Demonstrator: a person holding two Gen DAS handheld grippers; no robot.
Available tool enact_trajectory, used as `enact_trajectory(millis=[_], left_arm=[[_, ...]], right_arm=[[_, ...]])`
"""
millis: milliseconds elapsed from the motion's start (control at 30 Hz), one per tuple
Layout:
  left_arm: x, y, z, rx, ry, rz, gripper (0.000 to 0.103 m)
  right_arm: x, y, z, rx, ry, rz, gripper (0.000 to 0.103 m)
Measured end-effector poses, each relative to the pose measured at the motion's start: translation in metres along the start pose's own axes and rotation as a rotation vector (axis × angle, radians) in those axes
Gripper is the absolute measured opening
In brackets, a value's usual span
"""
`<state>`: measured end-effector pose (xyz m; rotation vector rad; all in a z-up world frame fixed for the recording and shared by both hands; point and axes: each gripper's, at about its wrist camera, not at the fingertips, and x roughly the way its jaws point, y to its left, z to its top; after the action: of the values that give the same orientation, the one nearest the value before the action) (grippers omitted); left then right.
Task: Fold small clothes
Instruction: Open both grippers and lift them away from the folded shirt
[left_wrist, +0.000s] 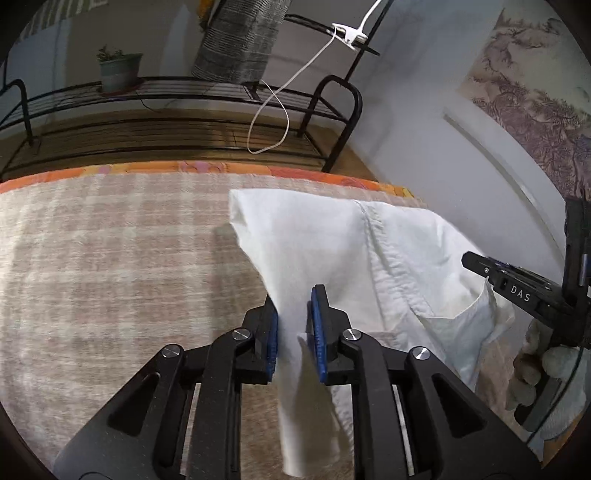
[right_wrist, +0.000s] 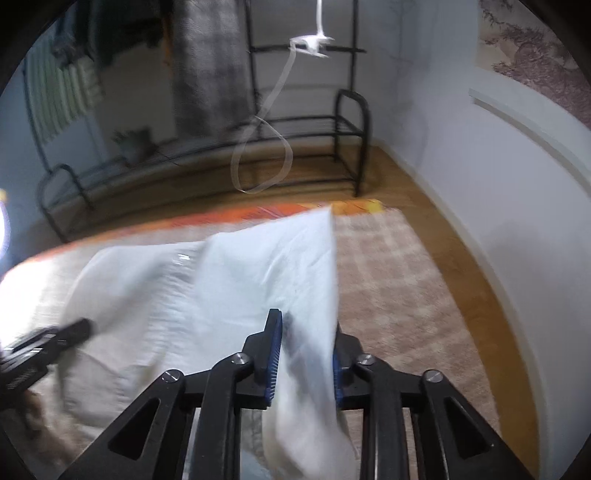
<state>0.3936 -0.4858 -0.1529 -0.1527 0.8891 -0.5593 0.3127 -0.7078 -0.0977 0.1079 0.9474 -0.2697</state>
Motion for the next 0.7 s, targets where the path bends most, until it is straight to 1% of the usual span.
enact_trajectory(millis=[100, 267, 367, 500, 600, 700], left_arm=[[-0.011, 0.003, 0.0, 0.016, -0.017, 0.012, 0.013], [-0.046, 0.002, -0.001, 0.044, -0.043, 0.008, 0.013], [-0.075, -0.001, -0.003, 0.064, -0.064, 0.008, 0.013], [-0.118, -0.004, -0.009, 0.065, -0.09, -0.003, 0.013], [-0.152, -0.01, -0.016, 0.091, -0.113, -0.002, 0.013], [-0.187, -0.014, -0.024, 0.106, -0.136, -0.007, 0.013]], right_arm=[[-0.005, -0.005, 0.001, 0.02, -0.006, -0.019, 0.025], [-0.032, -0.006, 0.003, 0.039, -0.036, -0.057, 0.027], [-0.06, -0.006, 0.002, 0.049, -0.063, -0.05, 0.027], [-0.099, -0.002, 0.001, 0.054, -0.093, -0.047, 0.027], [-0.134, 0.003, -0.007, 0.073, -0.115, -0.032, 0.027], [-0.164, 0.013, -0.013, 0.064, -0.135, -0.028, 0.027]])
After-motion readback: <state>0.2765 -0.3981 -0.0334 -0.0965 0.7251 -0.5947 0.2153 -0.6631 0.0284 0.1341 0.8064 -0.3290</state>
